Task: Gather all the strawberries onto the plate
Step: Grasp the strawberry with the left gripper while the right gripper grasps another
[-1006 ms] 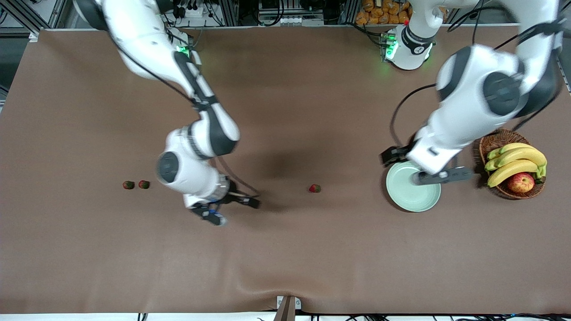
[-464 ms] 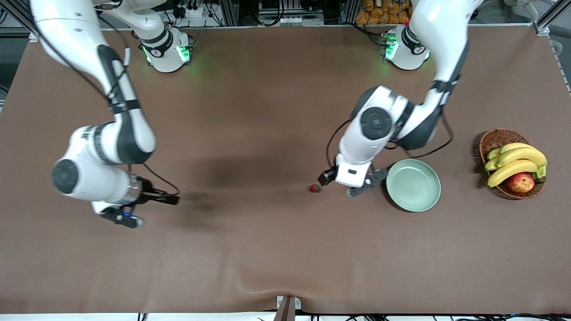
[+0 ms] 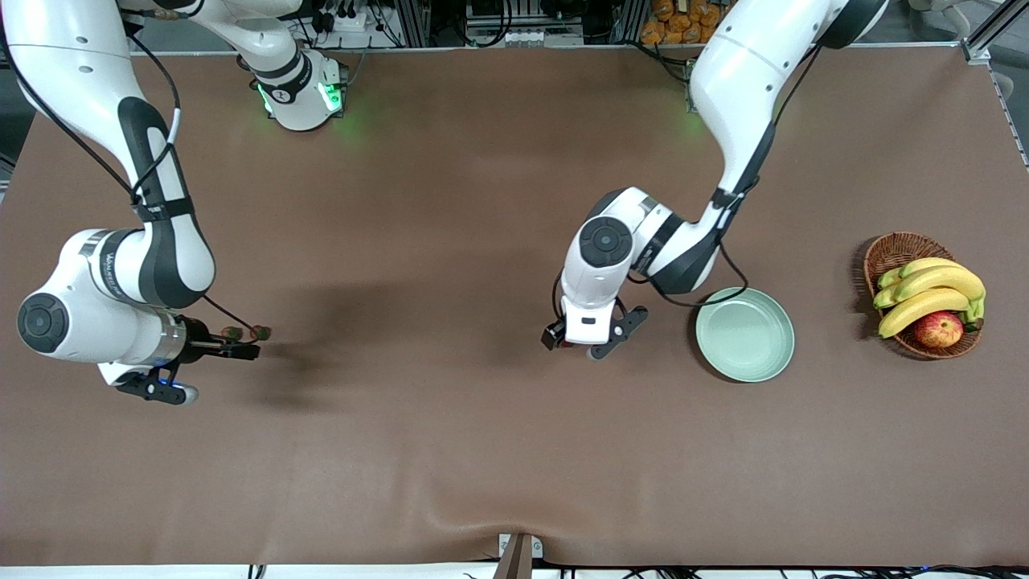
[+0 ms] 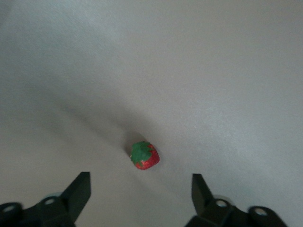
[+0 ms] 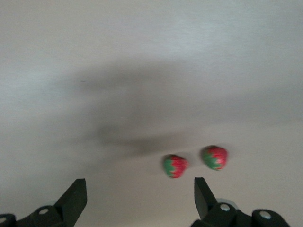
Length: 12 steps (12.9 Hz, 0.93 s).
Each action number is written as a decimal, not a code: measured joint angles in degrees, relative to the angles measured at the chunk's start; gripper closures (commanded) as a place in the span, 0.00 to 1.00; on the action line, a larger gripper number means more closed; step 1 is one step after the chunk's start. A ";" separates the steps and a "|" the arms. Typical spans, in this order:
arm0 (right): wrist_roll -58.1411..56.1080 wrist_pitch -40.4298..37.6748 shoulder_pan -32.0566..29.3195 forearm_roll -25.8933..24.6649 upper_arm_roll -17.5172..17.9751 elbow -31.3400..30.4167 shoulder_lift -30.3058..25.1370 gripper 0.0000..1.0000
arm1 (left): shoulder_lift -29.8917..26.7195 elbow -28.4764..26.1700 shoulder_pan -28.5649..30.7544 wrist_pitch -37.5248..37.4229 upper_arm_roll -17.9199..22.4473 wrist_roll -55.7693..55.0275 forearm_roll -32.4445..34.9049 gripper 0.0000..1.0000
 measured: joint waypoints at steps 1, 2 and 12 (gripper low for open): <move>-0.11 0.02 -0.27 -0.92 0.07 -0.54 0.03 0.00 | 1.27 0.40 0.01 1.23 0.08 -0.03 0.10 0.21; -0.11 0.17 -0.33 -1.97 0.10 -1.15 0.14 0.00 | 2.33 0.59 0.03 2.69 0.21 -0.03 0.10 0.21; -0.12 7.29 -0.46 -3.46 0.20 -4.99 6.88 0.06 | 5.83 1.41 0.00 6.08 0.32 0.12 2.90 0.45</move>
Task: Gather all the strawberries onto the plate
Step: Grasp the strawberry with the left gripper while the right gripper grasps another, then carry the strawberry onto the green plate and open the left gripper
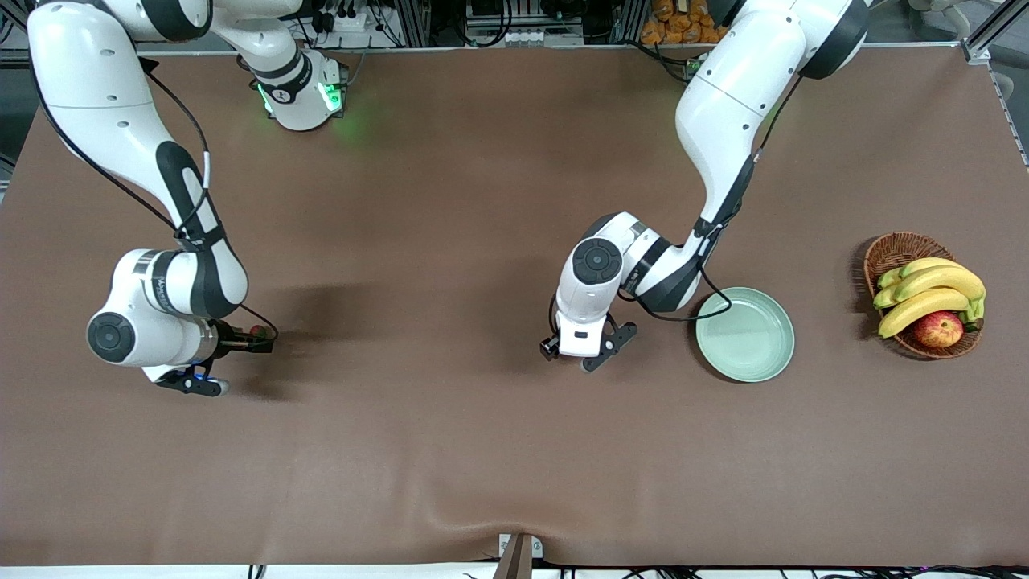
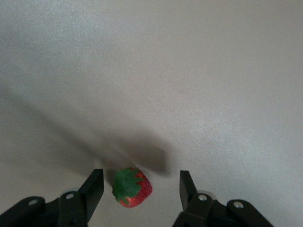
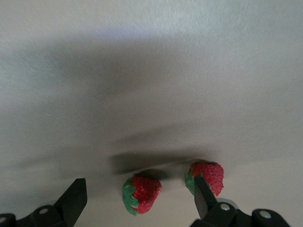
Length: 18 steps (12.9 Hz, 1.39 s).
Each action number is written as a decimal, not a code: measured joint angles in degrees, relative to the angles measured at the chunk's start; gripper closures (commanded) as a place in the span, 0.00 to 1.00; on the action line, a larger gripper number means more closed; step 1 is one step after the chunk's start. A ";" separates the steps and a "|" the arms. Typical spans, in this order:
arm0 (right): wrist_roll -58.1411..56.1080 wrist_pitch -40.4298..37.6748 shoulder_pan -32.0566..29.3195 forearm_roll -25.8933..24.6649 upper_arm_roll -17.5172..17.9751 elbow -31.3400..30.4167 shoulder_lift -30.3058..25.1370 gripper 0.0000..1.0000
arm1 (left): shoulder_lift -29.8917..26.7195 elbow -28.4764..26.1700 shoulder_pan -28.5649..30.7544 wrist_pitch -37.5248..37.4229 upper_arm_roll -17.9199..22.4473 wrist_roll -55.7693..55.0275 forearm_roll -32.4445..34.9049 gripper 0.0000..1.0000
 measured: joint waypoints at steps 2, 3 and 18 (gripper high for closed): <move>0.00 -0.02 0.00 0.00 0.00 -0.02 0.03 0.06 | 0.27 0.00 0.00 0.00 0.00 0.21 0.04 0.59; 0.00 -0.08 0.00 0.00 0.00 -0.02 0.02 0.04 | 0.41 0.00 0.00 0.00 0.00 0.22 0.04 0.73; 1.42 -3.82 -0.04 0.00 0.91 -0.66 -0.77 0.19 | -10.90 2.76 6.74 -9.40 -0.03 7.90 0.19 1.00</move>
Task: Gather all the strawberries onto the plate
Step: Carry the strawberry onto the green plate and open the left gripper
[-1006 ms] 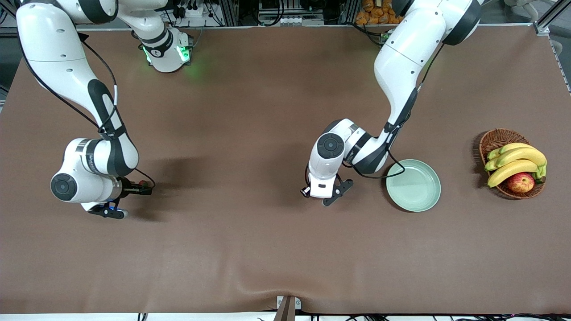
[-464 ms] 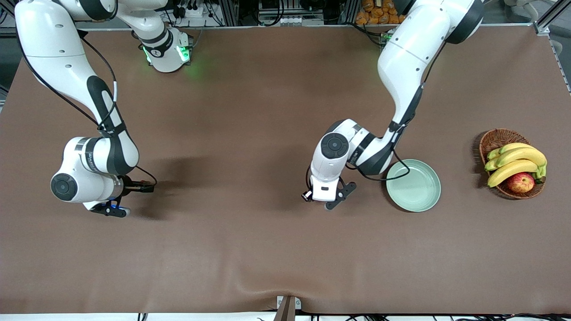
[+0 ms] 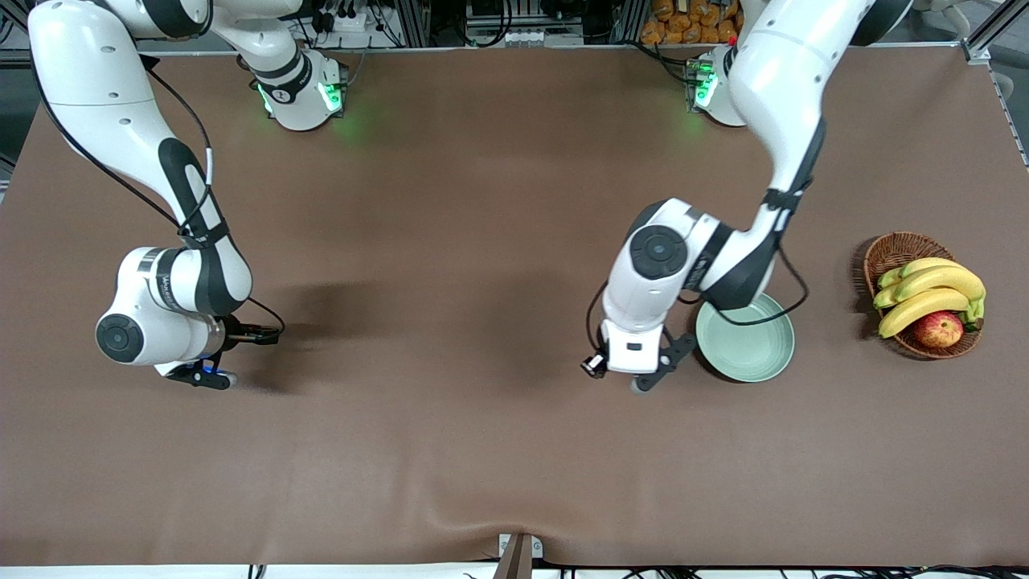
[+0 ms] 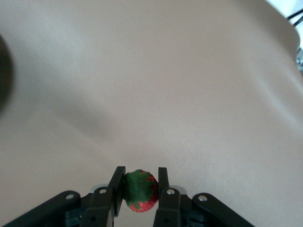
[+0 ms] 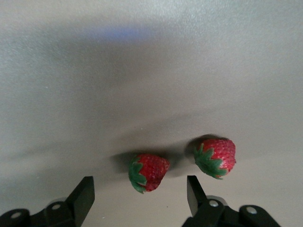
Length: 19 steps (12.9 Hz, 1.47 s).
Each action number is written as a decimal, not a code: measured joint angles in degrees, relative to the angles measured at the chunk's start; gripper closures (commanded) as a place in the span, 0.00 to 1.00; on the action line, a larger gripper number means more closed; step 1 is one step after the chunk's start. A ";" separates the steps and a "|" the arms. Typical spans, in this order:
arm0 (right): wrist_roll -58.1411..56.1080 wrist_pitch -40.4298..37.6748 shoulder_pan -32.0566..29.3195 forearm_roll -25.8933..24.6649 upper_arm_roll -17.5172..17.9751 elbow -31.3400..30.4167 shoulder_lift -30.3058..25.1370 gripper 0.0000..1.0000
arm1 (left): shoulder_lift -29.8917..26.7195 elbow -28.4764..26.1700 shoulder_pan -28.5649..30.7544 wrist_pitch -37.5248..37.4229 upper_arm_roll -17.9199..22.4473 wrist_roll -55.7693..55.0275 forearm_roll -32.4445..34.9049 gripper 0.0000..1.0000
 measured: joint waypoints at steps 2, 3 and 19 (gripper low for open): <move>0.05 0.00 -0.01 0.00 0.00 -0.13 0.20 0.35 | -3.13 -1.28 3.62 -2.77 -0.83 8.52 -1.49 1.00; 0.05 0.00 -0.02 0.00 0.00 -0.15 0.23 0.40 | -4.98 -3.47 6.94 -3.42 -1.93 14.71 -2.70 1.00; 19.00 1.62 4.80 0.06 10.76 8.74 -2.40 0.91 | -13.31 -28.91 30.63 5.43 -7.97 47.96 -3.79 0.00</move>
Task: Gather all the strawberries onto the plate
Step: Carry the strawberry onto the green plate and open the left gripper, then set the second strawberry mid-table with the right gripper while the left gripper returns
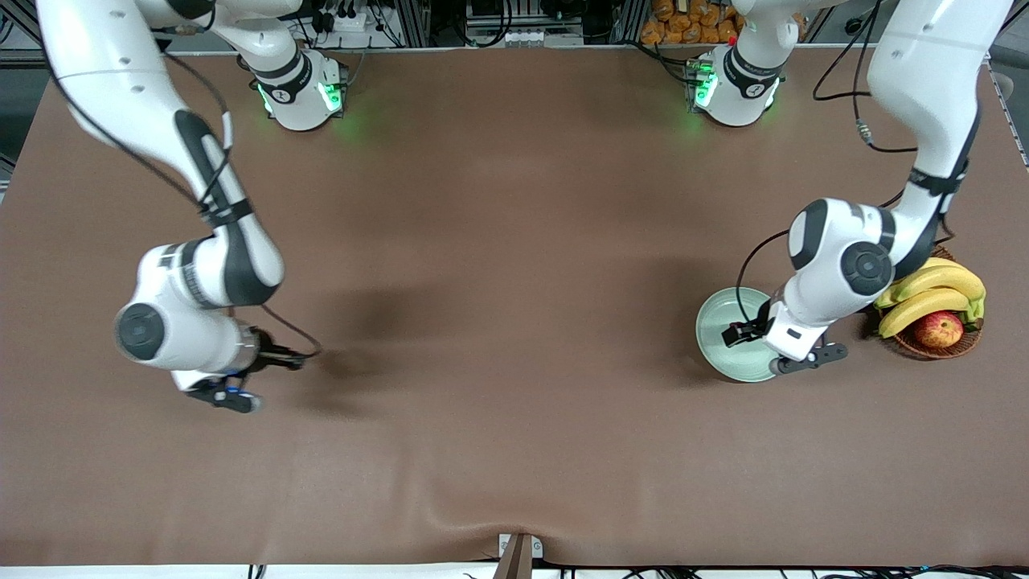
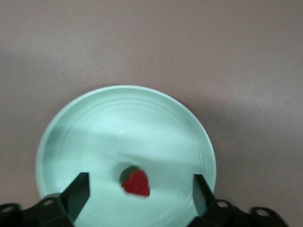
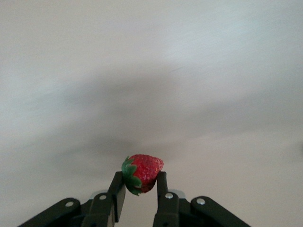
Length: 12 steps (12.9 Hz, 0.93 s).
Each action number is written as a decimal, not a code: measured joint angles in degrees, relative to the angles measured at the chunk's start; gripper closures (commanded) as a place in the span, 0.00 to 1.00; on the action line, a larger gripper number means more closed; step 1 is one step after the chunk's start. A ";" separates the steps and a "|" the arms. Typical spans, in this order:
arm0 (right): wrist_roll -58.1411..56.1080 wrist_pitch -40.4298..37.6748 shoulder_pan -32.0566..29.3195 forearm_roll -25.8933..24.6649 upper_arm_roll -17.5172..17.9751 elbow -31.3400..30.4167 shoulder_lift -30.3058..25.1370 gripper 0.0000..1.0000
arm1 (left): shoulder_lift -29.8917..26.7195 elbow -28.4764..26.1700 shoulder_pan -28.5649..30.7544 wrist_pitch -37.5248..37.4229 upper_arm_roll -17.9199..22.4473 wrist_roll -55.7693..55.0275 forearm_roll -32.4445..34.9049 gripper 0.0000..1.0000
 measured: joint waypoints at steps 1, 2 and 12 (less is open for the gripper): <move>4.61 0.74 3.86 0.30 0.32 0.29 0.08 0.91 | -2.07 2.23 0.01 -5.02 -0.64 0.00 0.00 0.00; 9.30 2.79 7.88 1.14 0.40 0.28 0.32 0.91 | -3.70 4.83 -0.01 -10.15 -1.45 -0.02 0.00 0.00; 15.33 32.09 31.81 34.06 0.10 3.09 8.99 0.88 | -3.86 15.00 -0.95 -22.84 -7.15 -0.83 -0.50 0.00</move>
